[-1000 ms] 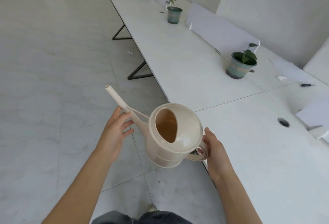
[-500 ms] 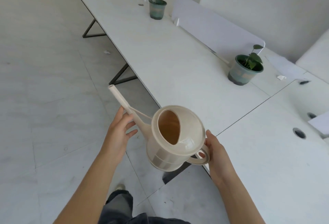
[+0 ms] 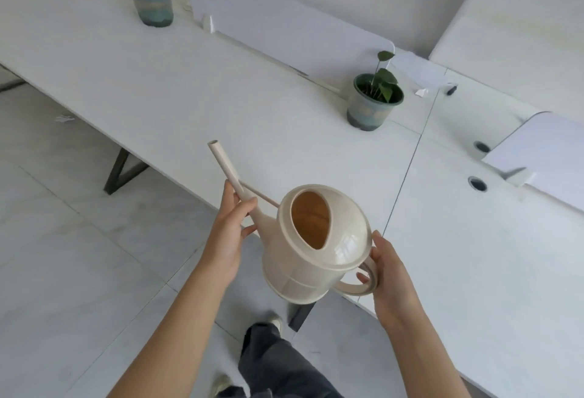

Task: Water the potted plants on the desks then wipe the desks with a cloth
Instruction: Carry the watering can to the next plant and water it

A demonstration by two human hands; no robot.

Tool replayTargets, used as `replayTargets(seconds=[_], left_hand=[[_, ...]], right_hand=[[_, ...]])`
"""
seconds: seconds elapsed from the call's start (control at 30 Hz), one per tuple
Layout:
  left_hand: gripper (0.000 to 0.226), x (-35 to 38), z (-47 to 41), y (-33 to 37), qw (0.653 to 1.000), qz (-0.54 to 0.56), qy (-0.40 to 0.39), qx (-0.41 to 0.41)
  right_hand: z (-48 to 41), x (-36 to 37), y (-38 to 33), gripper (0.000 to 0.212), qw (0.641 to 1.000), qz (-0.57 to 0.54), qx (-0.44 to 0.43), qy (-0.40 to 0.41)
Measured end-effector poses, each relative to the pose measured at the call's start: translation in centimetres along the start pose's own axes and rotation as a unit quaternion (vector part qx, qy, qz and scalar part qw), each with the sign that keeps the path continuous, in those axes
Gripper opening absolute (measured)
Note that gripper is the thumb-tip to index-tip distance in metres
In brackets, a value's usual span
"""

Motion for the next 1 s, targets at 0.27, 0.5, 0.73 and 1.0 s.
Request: replayTargets(seconds=[0.27, 0.5, 0.73, 1.0], left_hand=[[0.063, 6.3, -9.4, 0.5, 0.996, -0.056, -0.07, -0.029], [0.062, 10.5, -15.9, 0.7, 0.987, -0.091, -0.122, -0.055], [0.06, 14.2, -21.0, 1.4, 0.972, -0.128, -0.18, -0.078], [0.053, 17.5, -25.9, 2.5, 0.93, -0.158, -0.316, -0.099]], right_hand=[[-6.4, -1.4, -3.5, 0.03, 0.997, -0.034, -0.01, 0.066], [-10.4, -1.9, -6.3, 0.03, 0.989, -0.095, 0.01, 0.113], [-11.8, -1.7, -8.6, 0.039, 0.977, -0.131, -0.008, 0.169], [-11.1, 0.7, -11.0, 0.043, 0.952, -0.195, -0.06, 0.23]])
Point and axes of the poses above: each hand's wrist, its own z-axis away from the middle knuckle, its own x-axis out of the palm, y = z × x, the point moved 3 cm from there along -z, towards the middle knuckle, and after that the axes turned 2 degrees about -z, right-handed, at the moved point
